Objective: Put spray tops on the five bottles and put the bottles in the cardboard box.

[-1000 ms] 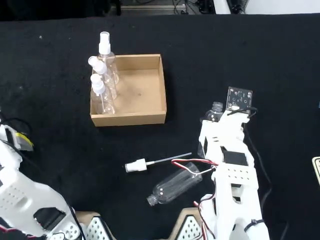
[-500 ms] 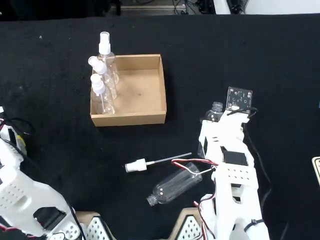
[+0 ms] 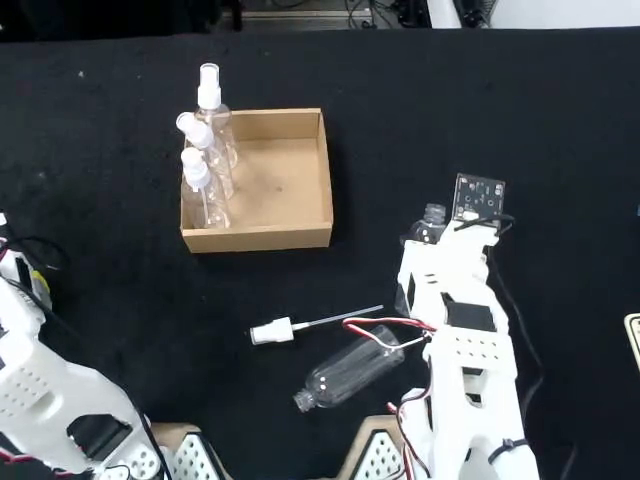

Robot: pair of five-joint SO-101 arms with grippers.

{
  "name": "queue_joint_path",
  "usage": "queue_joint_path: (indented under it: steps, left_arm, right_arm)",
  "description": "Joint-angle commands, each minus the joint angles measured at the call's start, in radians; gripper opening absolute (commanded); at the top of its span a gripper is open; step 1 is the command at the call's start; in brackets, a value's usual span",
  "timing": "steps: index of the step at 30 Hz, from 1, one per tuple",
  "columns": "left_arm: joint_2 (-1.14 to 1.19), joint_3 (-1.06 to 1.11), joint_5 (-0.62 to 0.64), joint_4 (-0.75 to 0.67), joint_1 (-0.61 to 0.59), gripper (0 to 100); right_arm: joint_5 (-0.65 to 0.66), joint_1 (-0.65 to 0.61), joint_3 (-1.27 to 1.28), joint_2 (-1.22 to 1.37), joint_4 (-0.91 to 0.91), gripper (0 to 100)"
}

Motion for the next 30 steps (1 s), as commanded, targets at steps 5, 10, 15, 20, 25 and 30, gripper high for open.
queue_joint_path:
  steps: [5, 10, 15, 20, 25, 30]
  left_arm:
    - [-0.008, -0.013, -0.006, -0.015, 0.005, 30]
    - [0.002, -0.010, -0.006, -0.015, 0.007, 30]
    - [-0.003, -0.002, -0.006, -0.005, 0.007, 17]
    - [-0.009, -0.025, -0.006, 0.046, 0.005, 6]
    - [-0.058, -0.130, 0.003, 0.238, 0.041, 3]
    - [-0.224, -0.168, 0.015, 0.338, 0.077, 3]
  right_arm:
    - [0.002, 0.012, -0.008, -0.044, -0.025, 1.1]
    - [0.002, 0.012, -0.008, -0.044, -0.025, 1.1]
    - [0.002, 0.012, -0.008, -0.044, -0.025, 1.1]
    - [0.002, 0.012, -0.010, -0.044, -0.025, 1.1]
    - [0.002, 0.012, -0.010, -0.044, -0.025, 1.1]
    - [0.002, 0.012, -0.010, -0.044, -0.025, 1.1]
